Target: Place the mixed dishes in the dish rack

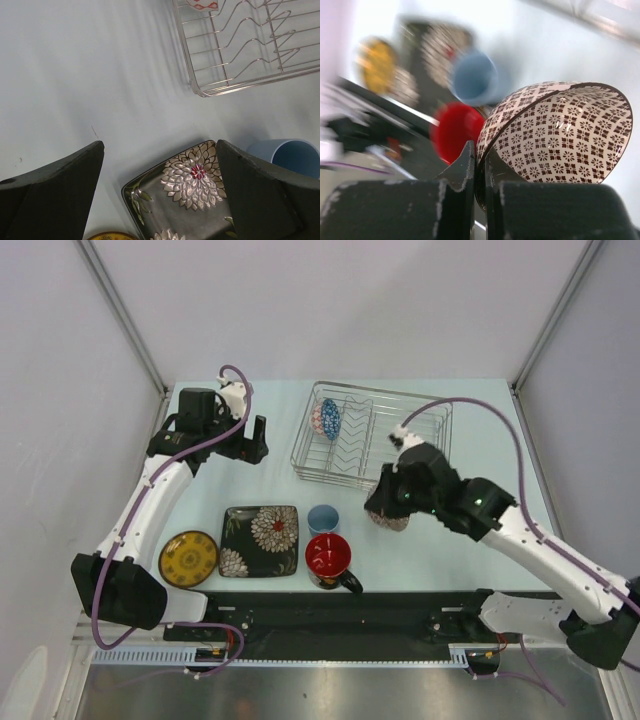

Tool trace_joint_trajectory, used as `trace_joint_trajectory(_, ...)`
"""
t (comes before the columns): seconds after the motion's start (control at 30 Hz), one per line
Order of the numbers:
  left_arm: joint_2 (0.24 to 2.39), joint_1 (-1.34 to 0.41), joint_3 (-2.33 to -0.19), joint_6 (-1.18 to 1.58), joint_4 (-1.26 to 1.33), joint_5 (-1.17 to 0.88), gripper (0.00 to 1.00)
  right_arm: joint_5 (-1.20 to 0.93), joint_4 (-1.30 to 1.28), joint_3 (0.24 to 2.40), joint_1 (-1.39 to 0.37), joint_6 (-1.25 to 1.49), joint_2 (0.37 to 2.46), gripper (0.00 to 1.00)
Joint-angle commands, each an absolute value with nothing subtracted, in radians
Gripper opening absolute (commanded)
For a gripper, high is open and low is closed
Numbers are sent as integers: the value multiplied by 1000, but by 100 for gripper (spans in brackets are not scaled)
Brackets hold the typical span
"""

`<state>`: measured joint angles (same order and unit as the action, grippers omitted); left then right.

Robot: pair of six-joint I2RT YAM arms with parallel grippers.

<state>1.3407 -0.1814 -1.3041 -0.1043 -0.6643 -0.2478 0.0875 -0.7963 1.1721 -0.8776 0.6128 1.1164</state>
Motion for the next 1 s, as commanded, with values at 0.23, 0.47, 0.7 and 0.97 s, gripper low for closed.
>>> trace_joint_trajectory(0.23,1278,-175,-1331,-89,-663,-256,100,-437,148,1226,-657,901,1379,0)
trace_joint_trajectory(0.47,1244,-175,-1319,-112,-670,-230,100,-491,515,1226,-647,1080,1615,0)
trace_joint_trajectory(0.7,1238,-176,-1292,-112,-663,-238,100,-502,626,1226,-604,1129,1727,0)
trace_joint_trajectory(0.97,1233,-176,-1285,-121,-667,-233,100,-525,699,1226,-575,1181,1879,0)
